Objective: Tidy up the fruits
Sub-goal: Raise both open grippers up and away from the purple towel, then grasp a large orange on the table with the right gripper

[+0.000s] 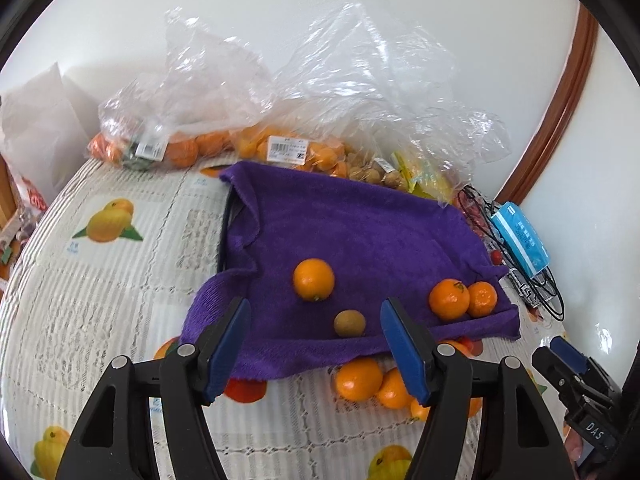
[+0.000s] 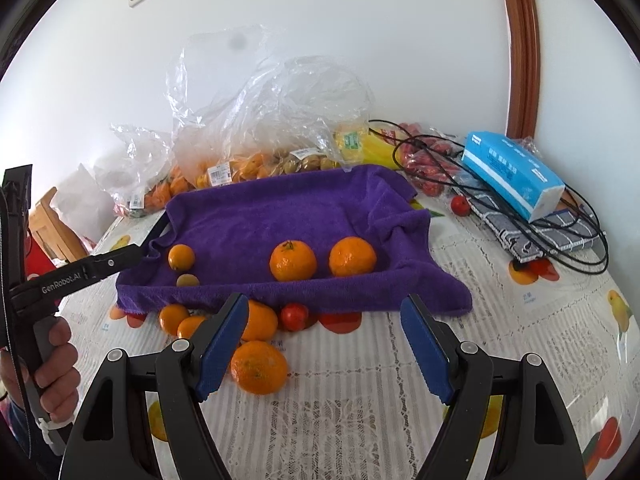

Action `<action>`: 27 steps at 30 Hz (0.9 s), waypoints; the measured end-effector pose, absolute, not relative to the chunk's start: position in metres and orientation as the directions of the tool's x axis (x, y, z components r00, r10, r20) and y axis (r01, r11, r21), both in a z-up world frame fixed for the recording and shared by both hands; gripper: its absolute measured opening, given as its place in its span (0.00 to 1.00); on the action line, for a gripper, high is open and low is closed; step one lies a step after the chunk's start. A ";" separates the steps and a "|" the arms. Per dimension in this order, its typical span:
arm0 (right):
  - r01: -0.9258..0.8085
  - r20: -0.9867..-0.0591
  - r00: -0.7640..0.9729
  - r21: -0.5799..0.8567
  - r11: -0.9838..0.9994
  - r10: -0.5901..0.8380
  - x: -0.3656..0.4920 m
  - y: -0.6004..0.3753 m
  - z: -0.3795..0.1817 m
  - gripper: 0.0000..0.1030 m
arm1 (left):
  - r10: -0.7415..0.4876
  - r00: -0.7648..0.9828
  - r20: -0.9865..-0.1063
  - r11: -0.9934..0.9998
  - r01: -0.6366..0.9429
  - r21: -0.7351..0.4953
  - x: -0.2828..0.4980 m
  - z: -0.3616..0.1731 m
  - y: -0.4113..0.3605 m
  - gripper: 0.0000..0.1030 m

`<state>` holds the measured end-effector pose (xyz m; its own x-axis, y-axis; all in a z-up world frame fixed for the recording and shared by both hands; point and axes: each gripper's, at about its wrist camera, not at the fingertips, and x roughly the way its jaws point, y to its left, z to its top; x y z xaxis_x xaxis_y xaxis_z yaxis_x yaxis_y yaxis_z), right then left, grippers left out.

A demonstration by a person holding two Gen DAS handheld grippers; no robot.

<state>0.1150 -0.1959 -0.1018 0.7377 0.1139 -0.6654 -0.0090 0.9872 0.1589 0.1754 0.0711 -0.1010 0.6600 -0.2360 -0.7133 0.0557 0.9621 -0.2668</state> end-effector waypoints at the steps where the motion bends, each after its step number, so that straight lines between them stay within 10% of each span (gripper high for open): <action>1: -0.008 -0.673 0.731 0.159 0.987 0.115 0.115 -0.195 -0.105 0.76 | -0.232 0.655 -0.719 0.962 0.047 -0.269 0.175 -0.103 0.074 0.66; 27: -0.157 -0.777 0.588 0.161 0.974 0.223 0.125 -0.147 -0.159 0.42 | -0.239 0.622 -0.746 0.959 0.033 -0.281 0.175 -0.112 0.082 0.66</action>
